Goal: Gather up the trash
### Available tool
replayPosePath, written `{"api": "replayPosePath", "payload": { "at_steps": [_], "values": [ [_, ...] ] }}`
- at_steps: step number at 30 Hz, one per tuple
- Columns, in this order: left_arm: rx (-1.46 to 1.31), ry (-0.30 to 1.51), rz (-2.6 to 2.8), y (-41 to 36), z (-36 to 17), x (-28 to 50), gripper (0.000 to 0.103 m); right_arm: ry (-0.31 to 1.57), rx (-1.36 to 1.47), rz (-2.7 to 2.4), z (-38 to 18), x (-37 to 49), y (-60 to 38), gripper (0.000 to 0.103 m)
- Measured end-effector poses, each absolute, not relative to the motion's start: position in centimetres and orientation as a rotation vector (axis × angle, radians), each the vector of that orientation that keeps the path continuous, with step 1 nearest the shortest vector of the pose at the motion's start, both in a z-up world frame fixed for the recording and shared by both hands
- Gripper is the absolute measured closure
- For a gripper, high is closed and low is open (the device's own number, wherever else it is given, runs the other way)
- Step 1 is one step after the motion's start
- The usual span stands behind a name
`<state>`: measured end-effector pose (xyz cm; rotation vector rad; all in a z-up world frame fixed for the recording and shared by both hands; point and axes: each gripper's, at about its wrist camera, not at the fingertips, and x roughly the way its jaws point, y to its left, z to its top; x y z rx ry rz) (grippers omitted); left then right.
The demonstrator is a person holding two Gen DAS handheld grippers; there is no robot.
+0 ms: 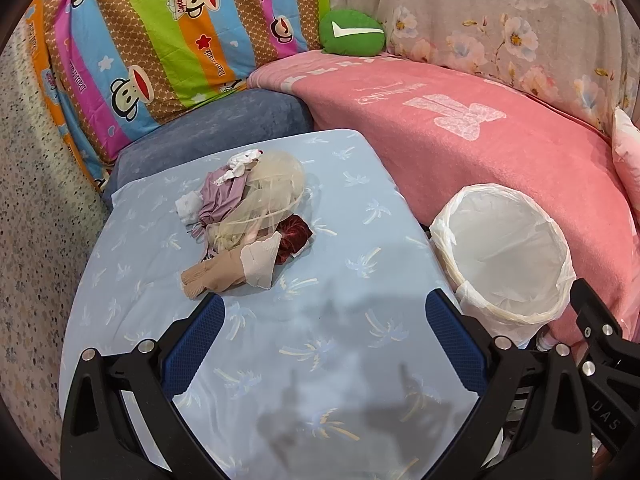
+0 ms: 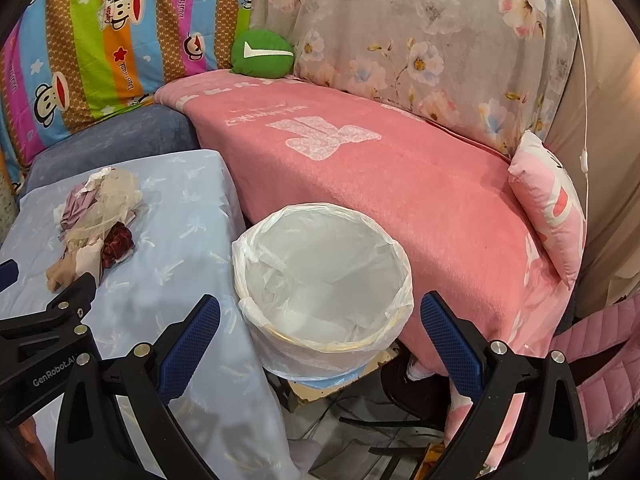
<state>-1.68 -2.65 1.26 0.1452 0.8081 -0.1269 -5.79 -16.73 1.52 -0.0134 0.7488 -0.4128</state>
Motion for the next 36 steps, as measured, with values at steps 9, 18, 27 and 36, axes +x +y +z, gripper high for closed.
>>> {"api": "replayPosePath", "payload": {
  "at_steps": [9, 18, 27, 36],
  "values": [
    [0.143, 0.81, -0.124, -2.66, 1.37, -1.61, 0.007, 0.748, -0.018, -0.41, 1.55, -5.7, -16.73, 0.006],
    [0.145, 0.808, -0.128, -2.77, 1.51, -1.55, 0.007, 0.748, -0.017, -0.41, 1.54, -5.59, -16.84, 0.006],
    [0.146, 0.808, -0.129, -2.87, 1.49, -1.55, 0.007, 0.747, -0.015, -0.411, 1.5, -5.61, -16.92, 0.006],
    [0.147, 0.809, -0.141, -3.0, 1.16, -1.48, 0.007, 0.741, -0.006, -0.413, 1.36, -5.74, -17.09, 0.006]
  ]
}}
